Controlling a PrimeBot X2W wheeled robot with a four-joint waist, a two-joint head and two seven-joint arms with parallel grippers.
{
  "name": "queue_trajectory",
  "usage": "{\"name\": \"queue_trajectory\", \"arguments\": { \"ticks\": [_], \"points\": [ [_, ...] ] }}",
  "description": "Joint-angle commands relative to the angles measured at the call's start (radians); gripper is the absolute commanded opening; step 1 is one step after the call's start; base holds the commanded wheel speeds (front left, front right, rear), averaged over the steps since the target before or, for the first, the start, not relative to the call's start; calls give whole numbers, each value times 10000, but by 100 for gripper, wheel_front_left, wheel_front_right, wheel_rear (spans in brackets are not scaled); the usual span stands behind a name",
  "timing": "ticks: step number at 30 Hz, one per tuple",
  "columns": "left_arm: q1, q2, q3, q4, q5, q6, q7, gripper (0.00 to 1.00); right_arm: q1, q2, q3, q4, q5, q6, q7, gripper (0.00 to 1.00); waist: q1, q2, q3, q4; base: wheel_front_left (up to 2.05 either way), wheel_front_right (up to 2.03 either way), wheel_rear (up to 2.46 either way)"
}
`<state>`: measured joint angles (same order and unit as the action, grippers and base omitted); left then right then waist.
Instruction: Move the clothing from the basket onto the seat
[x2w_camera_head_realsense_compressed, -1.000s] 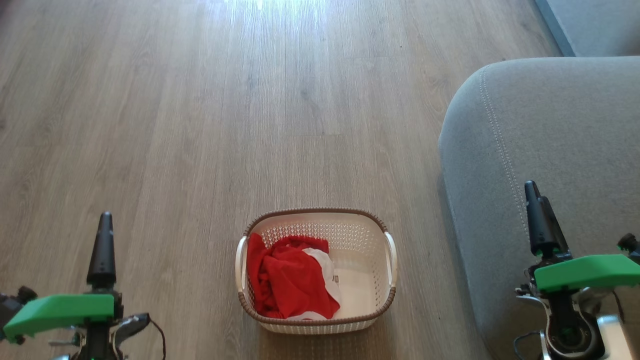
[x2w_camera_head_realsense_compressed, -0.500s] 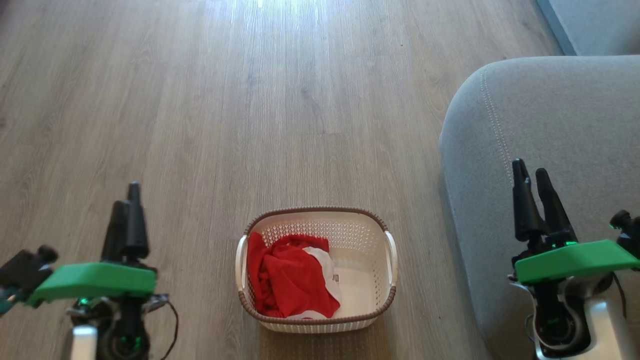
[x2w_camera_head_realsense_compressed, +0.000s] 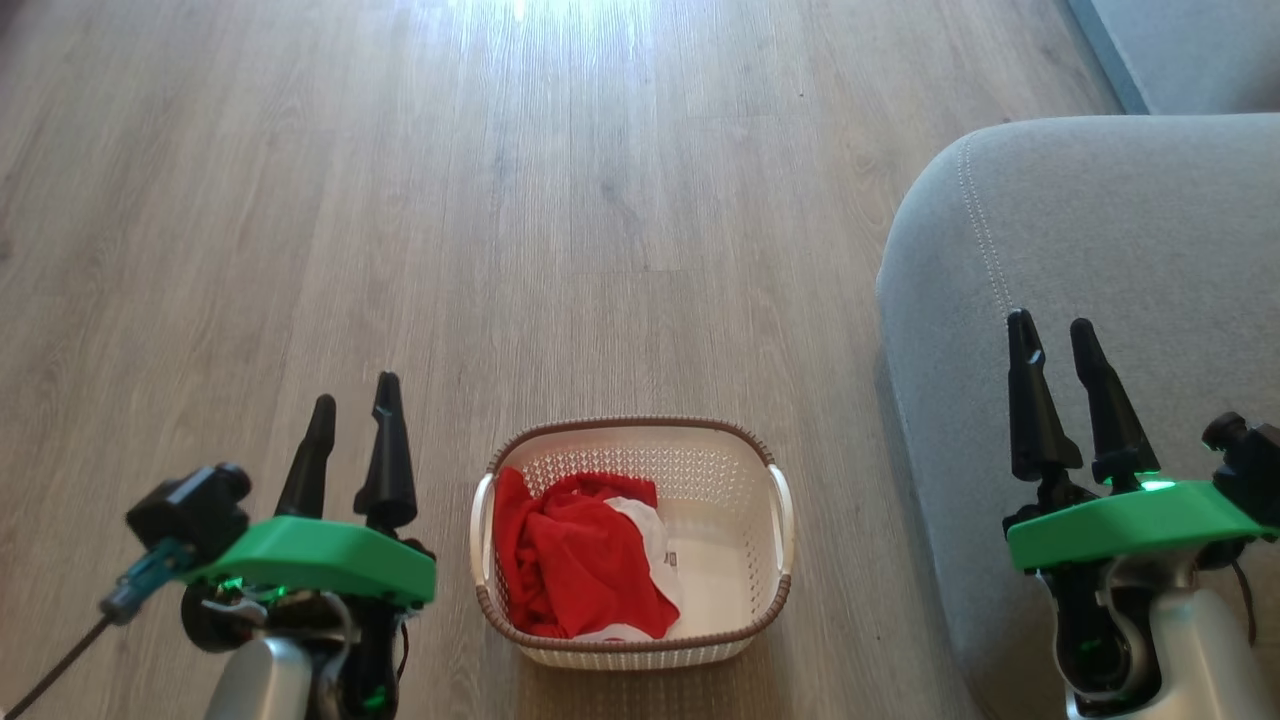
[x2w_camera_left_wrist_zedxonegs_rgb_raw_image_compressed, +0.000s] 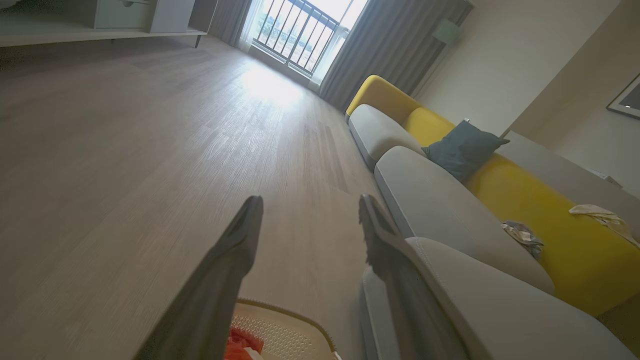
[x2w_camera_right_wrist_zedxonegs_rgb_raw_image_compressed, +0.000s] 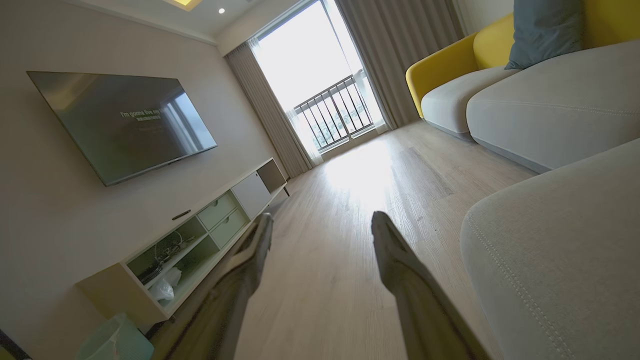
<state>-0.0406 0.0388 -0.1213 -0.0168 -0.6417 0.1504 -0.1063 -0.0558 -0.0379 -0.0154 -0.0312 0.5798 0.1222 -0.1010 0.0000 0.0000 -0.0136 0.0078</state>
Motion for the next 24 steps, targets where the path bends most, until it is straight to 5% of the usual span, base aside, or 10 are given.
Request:
{"name": "queue_trajectory", "arguments": {
  "ticks": [1,17,24],
  "points": [
    [-572,191,-1,-446,453,215,-142,100,-500,-94,195,-429,-339,51,-185,100,0,0,-4,-19,0,0,0],
    [-700,678,-1227,-299,2243,1418,-580,100,-293,-103,706,415,-1959,62,-627,100,0,0,-152,-108,0,0,0],
    [-881,839,-1602,-1055,3262,2486,-785,100,-410,-107,862,136,-2730,66,-833,100,0,0,-162,-153,0,0,0]
  ]
}}
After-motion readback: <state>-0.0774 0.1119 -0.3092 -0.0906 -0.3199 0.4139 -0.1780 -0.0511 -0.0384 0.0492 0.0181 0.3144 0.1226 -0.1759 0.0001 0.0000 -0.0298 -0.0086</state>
